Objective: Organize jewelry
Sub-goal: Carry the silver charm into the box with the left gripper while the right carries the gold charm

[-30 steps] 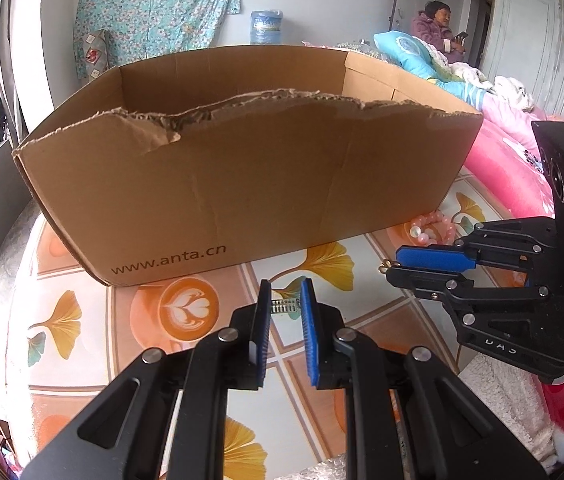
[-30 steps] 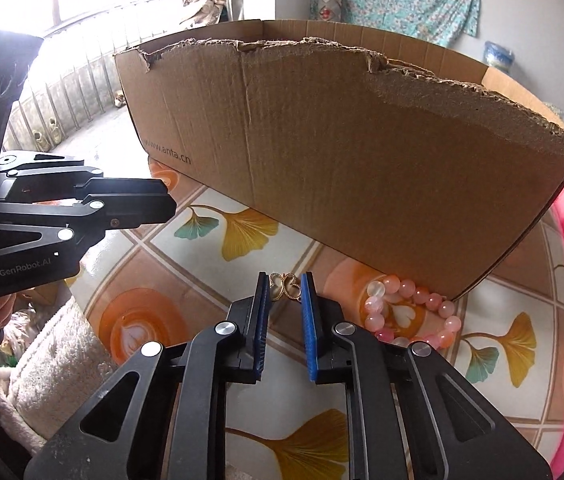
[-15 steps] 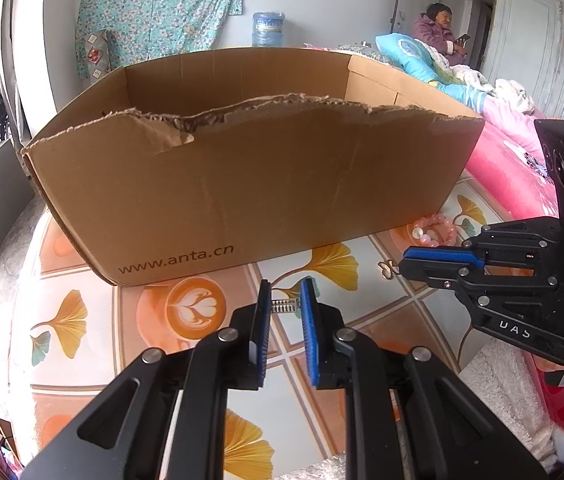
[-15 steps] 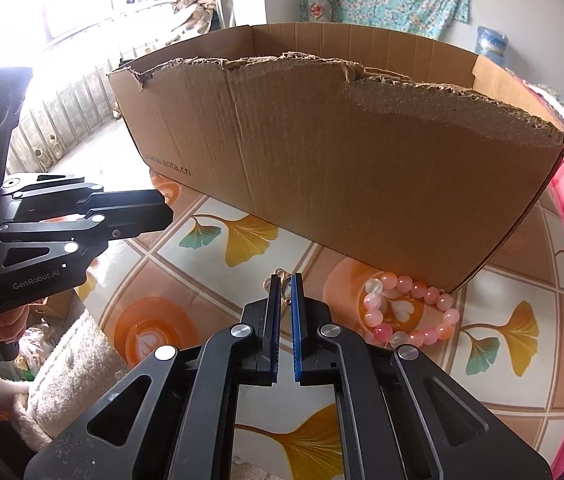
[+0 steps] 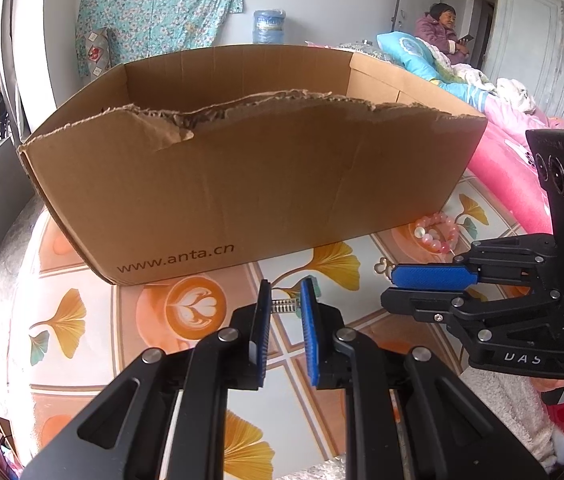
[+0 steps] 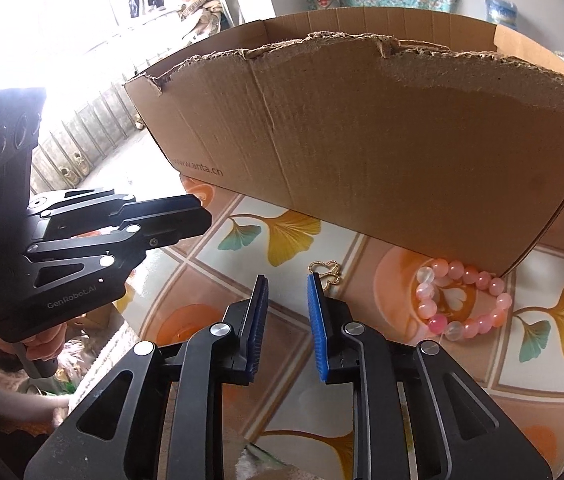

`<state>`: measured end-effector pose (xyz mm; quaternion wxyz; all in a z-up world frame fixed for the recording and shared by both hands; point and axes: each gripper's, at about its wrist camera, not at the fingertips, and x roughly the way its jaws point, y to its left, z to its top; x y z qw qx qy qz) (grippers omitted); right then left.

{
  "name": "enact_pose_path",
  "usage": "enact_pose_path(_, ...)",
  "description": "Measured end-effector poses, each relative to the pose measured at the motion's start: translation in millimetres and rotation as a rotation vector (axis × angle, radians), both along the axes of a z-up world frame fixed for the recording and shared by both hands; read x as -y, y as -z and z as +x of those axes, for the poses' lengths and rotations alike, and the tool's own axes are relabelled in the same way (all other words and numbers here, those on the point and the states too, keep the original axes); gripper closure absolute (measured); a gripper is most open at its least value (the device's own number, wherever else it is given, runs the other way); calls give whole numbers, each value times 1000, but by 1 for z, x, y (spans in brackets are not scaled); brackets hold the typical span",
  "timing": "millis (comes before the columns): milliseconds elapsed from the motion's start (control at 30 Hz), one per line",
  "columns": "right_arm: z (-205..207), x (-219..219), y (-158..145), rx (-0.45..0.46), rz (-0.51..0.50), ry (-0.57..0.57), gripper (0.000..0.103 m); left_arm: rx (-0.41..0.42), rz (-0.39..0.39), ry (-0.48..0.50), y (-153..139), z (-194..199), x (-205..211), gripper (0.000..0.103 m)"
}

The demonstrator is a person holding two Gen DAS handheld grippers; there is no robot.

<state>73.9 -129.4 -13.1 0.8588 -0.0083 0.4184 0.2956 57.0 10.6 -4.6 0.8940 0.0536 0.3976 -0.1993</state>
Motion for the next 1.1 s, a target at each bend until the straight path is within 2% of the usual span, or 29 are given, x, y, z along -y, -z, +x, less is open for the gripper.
enact_pose_path(233, -4, 0, -5, 79, -80, 18, 78, 0, 0, 0, 0, 0, 0, 89)
enact_pose_path(500, 0, -7, 0, 129, -162, -45, 78, -2, -1, -3, 0, 1, 0, 89)
enact_pose_path(567, 1, -10, 1, 138, -174, -65, 86, -1, -1, -4, 1, 1, 1, 89)
enact_pose_path(633, 1, -11, -1, 134, -166, -73, 93, -1, -1, -5, 2, 1, 1, 89)
enact_pose_path(1100, -1, 10, -10, 115, -112, -49, 93, 1, 0, -10, 2, 1, 2, 89)
